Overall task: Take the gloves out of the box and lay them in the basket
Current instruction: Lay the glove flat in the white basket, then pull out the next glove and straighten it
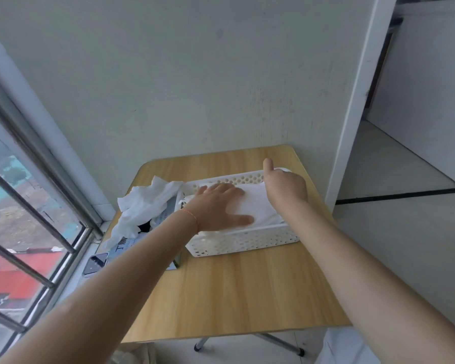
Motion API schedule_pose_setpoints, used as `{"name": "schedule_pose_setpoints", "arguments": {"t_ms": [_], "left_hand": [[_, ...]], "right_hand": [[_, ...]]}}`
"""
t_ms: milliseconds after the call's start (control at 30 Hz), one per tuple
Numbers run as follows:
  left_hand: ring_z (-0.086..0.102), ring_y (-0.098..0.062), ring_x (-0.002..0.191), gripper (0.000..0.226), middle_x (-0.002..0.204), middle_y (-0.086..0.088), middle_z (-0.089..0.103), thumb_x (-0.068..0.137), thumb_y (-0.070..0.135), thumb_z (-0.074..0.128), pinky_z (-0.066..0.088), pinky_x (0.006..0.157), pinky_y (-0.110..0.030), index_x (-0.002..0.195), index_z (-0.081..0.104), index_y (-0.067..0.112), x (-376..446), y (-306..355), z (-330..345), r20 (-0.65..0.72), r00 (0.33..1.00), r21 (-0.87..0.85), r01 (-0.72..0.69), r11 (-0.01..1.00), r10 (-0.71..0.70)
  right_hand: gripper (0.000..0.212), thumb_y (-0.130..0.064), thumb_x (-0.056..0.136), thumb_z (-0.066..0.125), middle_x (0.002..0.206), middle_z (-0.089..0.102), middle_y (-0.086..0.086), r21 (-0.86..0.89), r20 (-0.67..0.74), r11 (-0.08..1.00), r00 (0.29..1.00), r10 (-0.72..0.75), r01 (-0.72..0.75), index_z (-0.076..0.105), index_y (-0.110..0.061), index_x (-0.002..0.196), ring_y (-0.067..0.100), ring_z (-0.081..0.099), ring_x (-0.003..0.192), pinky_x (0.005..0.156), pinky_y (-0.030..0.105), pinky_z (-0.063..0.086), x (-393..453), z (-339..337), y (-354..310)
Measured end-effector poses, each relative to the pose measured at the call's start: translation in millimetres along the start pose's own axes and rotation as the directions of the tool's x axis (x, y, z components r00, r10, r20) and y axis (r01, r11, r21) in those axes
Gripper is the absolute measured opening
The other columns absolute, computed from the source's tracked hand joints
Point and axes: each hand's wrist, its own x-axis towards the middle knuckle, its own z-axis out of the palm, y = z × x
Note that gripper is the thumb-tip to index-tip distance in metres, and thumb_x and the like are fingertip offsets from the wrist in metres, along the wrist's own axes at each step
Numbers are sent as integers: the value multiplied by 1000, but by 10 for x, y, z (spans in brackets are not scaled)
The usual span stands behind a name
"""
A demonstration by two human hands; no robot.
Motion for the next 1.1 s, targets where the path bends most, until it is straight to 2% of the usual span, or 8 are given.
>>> {"name": "schedule_pose_setpoints", "arguments": {"t_ms": [200,333,467,633,767,833,967,1100], "left_hand": [[2,-22,151,88,164,7,5,86,70,50,6,120,-54,155,7,39,12,-118,163,127,991,60,26,998,-33],[2,-23,151,86,165,6,4,86,74,46,6,120,-55,155,8,39,43,-120,179,166,985,22,34,999,-37],[33,-19,142,69,156,6,34,89,74,39,24,117,-48,145,40,33,-63,-140,-62,-109,991,-310,43,950,-80],[55,-21,113,17,118,2,61,92,29,62,43,97,-35,106,70,23,-381,-595,-237,-536,782,-460,47,887,-320],[58,-20,100,10,103,4,59,87,30,63,48,89,-36,93,68,23,-807,-1076,-195,-528,638,-533,265,804,-561],[60,-16,93,15,99,5,60,85,37,64,50,82,-34,92,65,24,-1001,-1328,-153,-425,657,-543,365,757,-622],[61,-13,86,26,93,6,65,79,46,73,53,78,-32,91,64,25,-1195,-1569,-72,-180,798,-440,457,773,-574],[64,-14,85,13,83,10,66,88,35,68,50,72,-27,85,70,23,-1253,-1578,-43,-293,796,-479,358,802,-530]], "right_hand": [[39,5,83,52,87,49,5,-107,-5,994,1000,-19,18,41,-5,119,15,39,54,48,26,26,-51,-17,-34],[24,0,84,55,107,52,10,-192,-28,981,999,22,-27,57,-8,107,21,55,81,65,32,34,-41,-55,-25],[13,-12,91,54,105,54,10,-149,-133,987,990,36,-56,63,-10,99,26,58,86,63,33,31,26,-151,-143],[19,-20,98,43,101,51,10,170,-171,973,977,-129,158,58,-9,93,32,57,92,67,34,31,102,-308,-713],[23,-21,95,43,87,52,4,392,-102,872,956,-274,292,57,-8,83,27,51,83,76,36,40,106,-278,-1276],[17,-20,94,45,91,53,2,441,-86,834,941,-327,330,58,-12,88,25,50,88,83,37,40,120,-253,-1549],[18,-15,88,50,105,48,2,386,-45,837,915,-401,387,54,-19,105,23,43,103,87,39,35,130,-197,-1923],[18,-9,89,49,109,47,3,245,-11,900,929,-369,361,54,-19,102,25,41,110,86,38,32,174,-153,-2041]]}}
